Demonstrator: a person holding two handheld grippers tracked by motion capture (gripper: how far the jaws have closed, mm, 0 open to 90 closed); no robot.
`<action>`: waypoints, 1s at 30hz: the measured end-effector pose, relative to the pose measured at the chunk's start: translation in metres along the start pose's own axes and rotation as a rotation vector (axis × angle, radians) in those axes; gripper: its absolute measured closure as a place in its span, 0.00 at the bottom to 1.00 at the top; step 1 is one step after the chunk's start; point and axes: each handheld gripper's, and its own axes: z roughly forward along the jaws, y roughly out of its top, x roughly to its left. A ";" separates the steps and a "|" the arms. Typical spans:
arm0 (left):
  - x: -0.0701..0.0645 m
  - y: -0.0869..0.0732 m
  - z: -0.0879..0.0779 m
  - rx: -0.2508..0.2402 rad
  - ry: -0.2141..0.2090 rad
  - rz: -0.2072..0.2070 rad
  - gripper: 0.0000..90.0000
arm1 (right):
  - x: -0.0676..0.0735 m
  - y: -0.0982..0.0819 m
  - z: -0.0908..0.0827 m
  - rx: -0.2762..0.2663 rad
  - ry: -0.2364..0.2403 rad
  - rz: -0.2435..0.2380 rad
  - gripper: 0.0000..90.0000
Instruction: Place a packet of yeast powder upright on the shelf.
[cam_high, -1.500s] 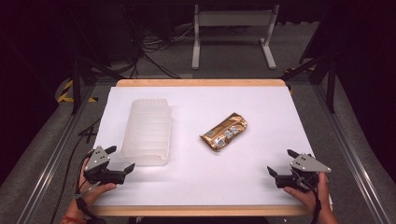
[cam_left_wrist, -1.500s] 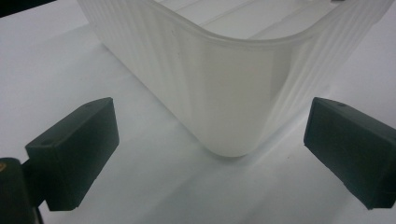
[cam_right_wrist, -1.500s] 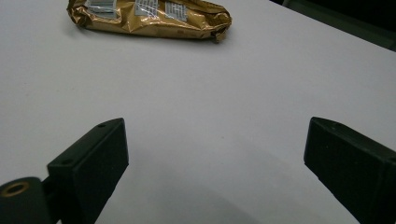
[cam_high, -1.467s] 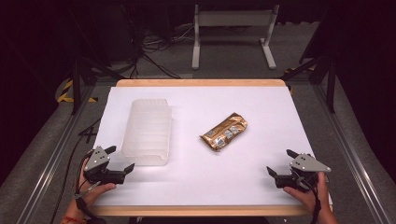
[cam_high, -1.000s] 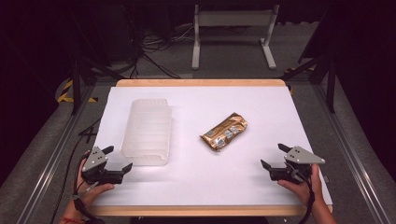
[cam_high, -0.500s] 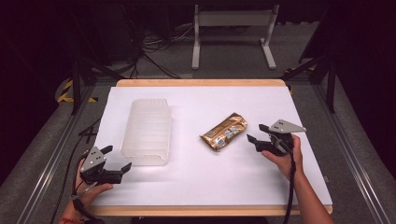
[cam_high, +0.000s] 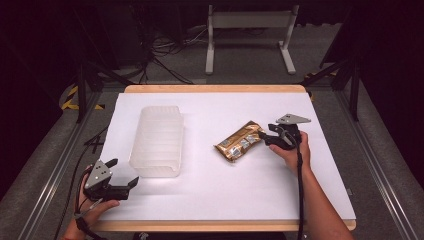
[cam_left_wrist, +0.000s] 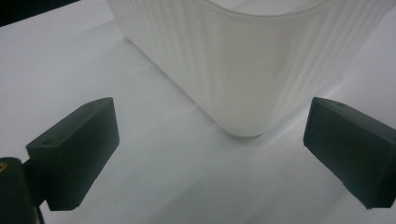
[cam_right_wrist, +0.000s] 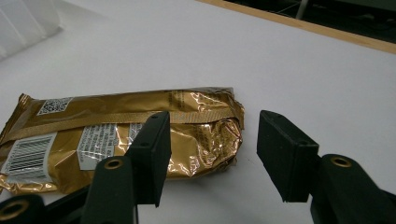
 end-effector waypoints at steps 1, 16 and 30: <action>0.000 0.000 0.000 -0.002 0.000 0.000 0.05 | -0.002 0.001 0.002 0.001 -0.002 0.009 0.52; -0.004 0.002 0.001 0.000 -0.014 0.011 0.05 | -0.008 0.003 0.035 0.140 0.022 0.059 0.45; -0.005 0.002 0.004 0.011 -0.036 0.014 0.05 | -0.016 0.003 0.038 0.148 0.090 0.149 0.88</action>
